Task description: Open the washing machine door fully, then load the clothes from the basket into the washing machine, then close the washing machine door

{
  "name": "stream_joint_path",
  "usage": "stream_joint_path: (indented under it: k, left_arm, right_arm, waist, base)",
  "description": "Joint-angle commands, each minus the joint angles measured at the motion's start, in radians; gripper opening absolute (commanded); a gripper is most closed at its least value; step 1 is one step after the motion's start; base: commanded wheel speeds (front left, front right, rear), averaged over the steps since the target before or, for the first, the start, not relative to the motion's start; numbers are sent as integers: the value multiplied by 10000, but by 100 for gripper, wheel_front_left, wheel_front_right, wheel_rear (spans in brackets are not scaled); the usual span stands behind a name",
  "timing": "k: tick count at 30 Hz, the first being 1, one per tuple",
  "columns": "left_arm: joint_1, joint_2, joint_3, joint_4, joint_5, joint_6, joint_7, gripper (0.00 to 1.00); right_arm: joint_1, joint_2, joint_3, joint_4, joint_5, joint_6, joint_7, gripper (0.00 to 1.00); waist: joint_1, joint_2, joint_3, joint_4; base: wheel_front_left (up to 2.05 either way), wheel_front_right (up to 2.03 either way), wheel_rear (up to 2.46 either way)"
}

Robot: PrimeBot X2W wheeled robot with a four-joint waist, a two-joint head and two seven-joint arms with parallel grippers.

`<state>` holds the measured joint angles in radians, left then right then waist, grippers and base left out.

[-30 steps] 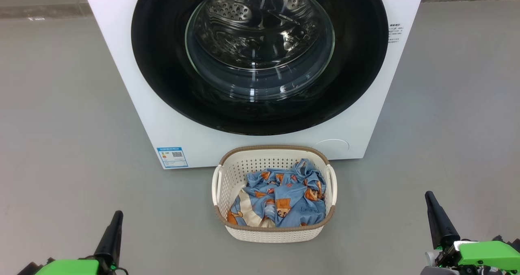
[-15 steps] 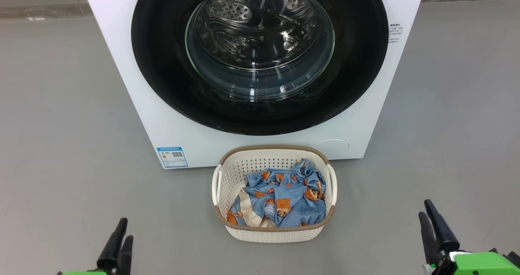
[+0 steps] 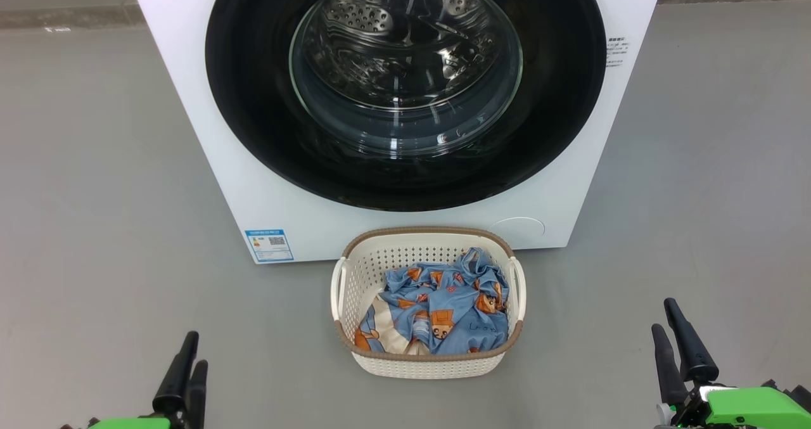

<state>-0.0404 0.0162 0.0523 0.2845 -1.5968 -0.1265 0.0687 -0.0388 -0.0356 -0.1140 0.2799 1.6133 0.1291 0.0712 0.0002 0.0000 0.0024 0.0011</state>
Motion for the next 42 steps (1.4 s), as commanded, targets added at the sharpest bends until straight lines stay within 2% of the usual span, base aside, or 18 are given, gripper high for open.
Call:
stream_joint_path:
  k: [1, 23, 34, 42]
  left_arm:
    - [-442, 165, 20, -371, 84, -14, -128, 100]
    - [-660, 333, -339, -917, 1322, -20, -785, 100]
    - [-745, 451, -480, -1044, 2863, -23, -1138, 100]
    - [-776, 489, -507, -1025, 4384, -25, -1374, 100]
  right_arm:
    - [-416, -94, 92, -366, 10, 2, -60, 100]
    - [-713, -317, 583, -932, -1078, 5, -821, 100]
    - [-876, -476, 911, -1012, -2435, 6, -1173, 100]
    - [-996, -579, 1096, -914, -3950, 7, -1408, 100]
  waist:
    - [-1, 0, -1, -1]
    - [-1, 0, -17, 15]
    - [-1, 0, -9, 34]
    - [-1, 0, -6, 34]
  base:
    - [0, 0, 0]
    - [0, 0, 0]
    - [0, 0, 0]
    - [0, 0, 0]
